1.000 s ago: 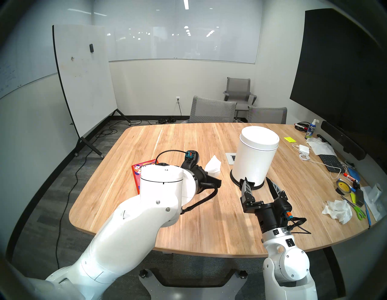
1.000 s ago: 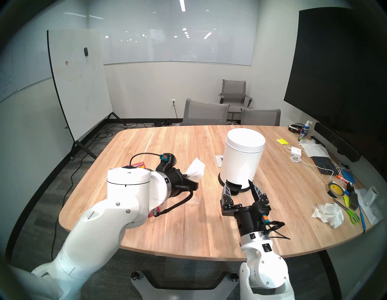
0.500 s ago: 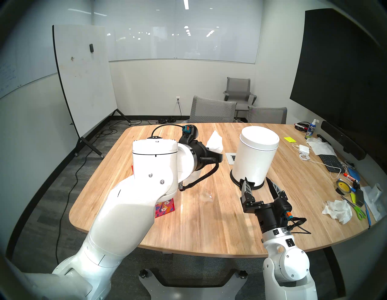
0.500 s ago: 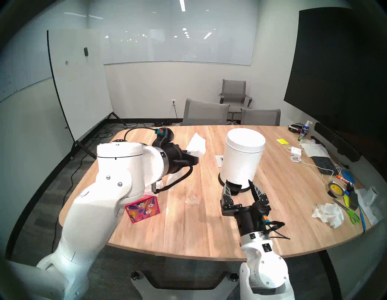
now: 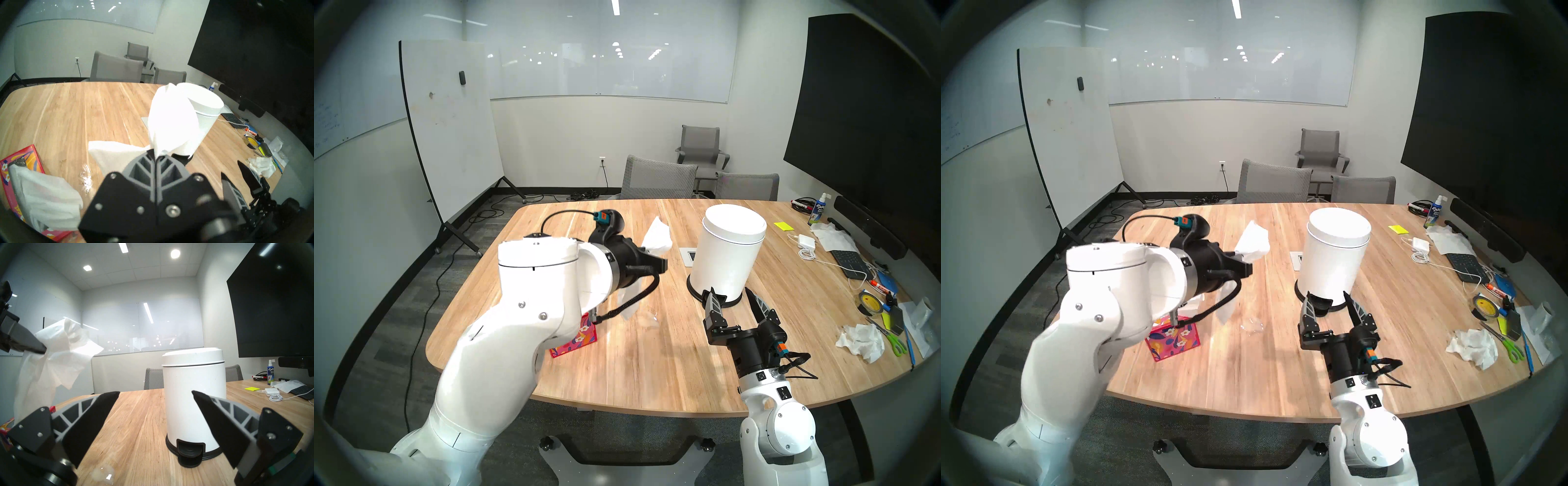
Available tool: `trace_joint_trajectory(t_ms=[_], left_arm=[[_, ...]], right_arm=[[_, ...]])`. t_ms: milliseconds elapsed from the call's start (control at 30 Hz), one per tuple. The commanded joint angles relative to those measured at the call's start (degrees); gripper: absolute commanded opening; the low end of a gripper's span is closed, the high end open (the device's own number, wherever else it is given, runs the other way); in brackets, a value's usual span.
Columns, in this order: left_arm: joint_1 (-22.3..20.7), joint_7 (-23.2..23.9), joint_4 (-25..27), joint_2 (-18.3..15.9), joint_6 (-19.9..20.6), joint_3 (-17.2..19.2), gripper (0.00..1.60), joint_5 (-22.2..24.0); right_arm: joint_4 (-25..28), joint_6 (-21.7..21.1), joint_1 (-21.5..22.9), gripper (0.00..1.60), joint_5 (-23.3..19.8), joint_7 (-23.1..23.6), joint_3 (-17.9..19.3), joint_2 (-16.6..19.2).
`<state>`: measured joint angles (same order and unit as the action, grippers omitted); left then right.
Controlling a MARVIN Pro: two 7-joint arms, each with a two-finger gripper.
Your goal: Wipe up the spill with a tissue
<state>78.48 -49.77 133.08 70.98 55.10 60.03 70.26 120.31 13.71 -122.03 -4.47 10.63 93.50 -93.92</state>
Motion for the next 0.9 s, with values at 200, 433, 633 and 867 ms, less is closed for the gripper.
trace_joint_trajectory(t_ms=[200, 433, 633, 867], left_arm=[[9.81, -5.12, -0.86, -1.30, -4.57, -8.27, 0.00, -6.68], [11.44, -3.56, -3.54, -3.52, -9.14, -9.23, 0.00, -9.89], [8.92, -0.95, -7.64, -3.48, -11.05, -9.04, 0.00, -10.37], [5.45, -0.12, -11.27, -1.08, -10.68, -9.64, 0.00, -10.69]], right_arm=[[1.29, 0.22, 0.16, 1.60, 0.04, 0.10, 0.03, 0.12], [1.38, 0.16, 0.11, 1.60, 0.04, 0.11, 0.03, 0.13], [1.41, 0.14, 0.09, 1.60, 0.04, 0.11, 0.03, 0.13], [1.36, 0.17, 0.12, 1.60, 0.04, 0.11, 0.03, 0.13]])
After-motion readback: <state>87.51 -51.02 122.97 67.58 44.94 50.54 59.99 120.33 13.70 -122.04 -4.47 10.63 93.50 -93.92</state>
